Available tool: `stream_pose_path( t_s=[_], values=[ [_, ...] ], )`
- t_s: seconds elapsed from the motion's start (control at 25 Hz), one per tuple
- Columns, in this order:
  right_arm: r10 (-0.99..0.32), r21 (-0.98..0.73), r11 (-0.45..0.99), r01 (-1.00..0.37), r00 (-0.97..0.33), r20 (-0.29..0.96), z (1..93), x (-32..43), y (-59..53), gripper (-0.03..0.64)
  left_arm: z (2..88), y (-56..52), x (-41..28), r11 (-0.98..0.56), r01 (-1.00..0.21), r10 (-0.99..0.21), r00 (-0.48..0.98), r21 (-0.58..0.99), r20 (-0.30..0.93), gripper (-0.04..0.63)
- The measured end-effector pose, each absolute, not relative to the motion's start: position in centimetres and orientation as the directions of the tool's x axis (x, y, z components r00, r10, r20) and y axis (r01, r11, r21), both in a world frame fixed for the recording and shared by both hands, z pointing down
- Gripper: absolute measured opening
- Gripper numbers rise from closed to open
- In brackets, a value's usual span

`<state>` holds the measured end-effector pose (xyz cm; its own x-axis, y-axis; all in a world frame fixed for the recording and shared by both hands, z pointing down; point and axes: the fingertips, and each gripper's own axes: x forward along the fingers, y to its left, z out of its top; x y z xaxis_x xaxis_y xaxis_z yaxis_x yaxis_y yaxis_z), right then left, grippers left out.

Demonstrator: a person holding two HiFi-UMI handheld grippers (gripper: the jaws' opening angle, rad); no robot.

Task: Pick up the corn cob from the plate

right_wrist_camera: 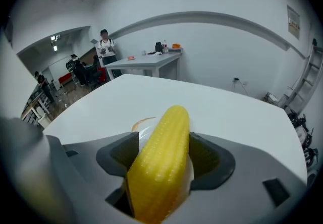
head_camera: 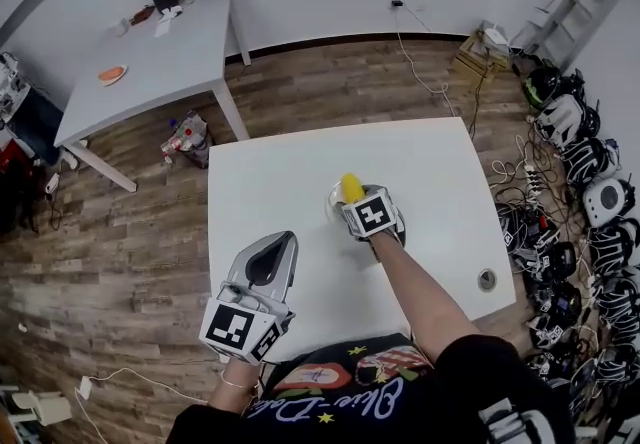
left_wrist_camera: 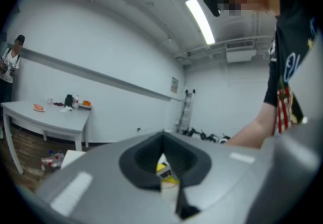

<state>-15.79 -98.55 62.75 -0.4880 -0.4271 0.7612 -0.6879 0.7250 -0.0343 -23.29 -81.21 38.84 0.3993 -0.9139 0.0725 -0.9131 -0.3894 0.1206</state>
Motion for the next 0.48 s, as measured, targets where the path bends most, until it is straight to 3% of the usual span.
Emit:
stream_pose_path(
  t_s=[0.32,0.48],
  values=[
    [-0.391,-0.020,0.776,-0.630,-0.506,0.769,62.9,-15.4,-98.2,0.276,39.2,-81.1,-22.3,-0.383,-0.915,-0.914,0.395,0.124,0.090,-0.002],
    [-0.450,-0.095,0.731,-0.676,-0.582,0.677,61.0,-14.4,-98.1,0.270,39.1,-81.0,-22.4,-0.381,-0.917,-0.915,0.393,0.121,0.094,-0.003]
  ],
)
